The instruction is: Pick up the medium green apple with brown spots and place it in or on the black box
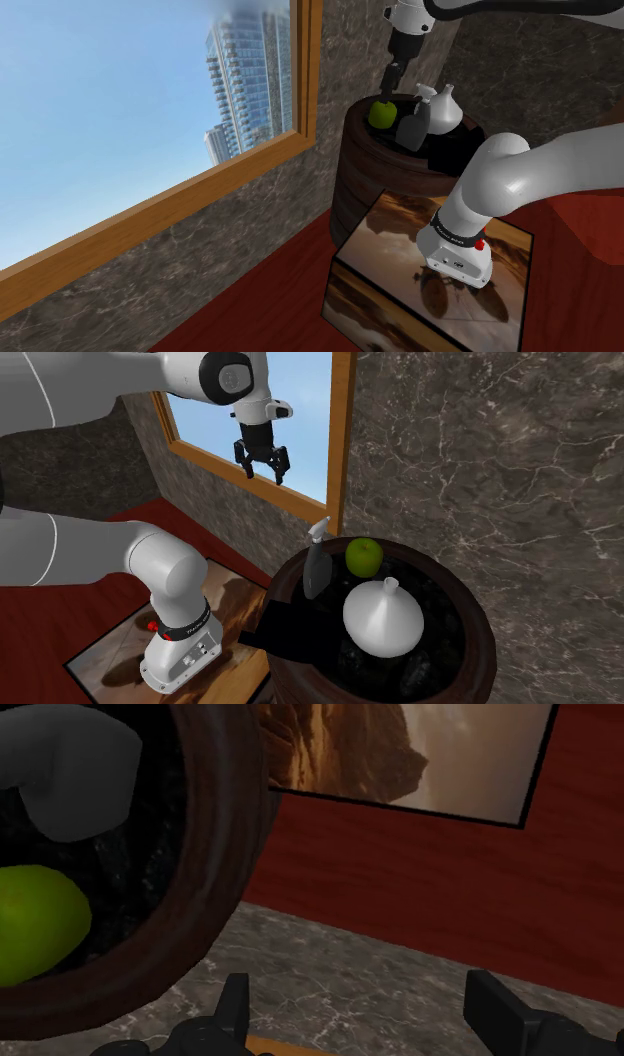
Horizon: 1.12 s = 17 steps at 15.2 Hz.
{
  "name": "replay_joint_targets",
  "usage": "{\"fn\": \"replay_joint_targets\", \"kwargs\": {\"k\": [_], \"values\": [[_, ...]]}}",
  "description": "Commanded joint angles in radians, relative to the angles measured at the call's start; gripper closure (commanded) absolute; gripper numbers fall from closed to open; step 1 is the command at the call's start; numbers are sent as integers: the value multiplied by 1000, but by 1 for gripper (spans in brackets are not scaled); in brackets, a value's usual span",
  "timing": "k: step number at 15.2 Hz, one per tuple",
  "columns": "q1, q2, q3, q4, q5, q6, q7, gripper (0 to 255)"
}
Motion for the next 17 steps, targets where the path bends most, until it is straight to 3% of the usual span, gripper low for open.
{"fn": "replay_joint_targets", "kwargs": {"k": [1,10,17], "values": [[2,22,-58,-7,-44,16,-109,0],[32,209,-310,61,-209,98,-566,0],[97,456,-497,201,-245,195,-926,0]]}}
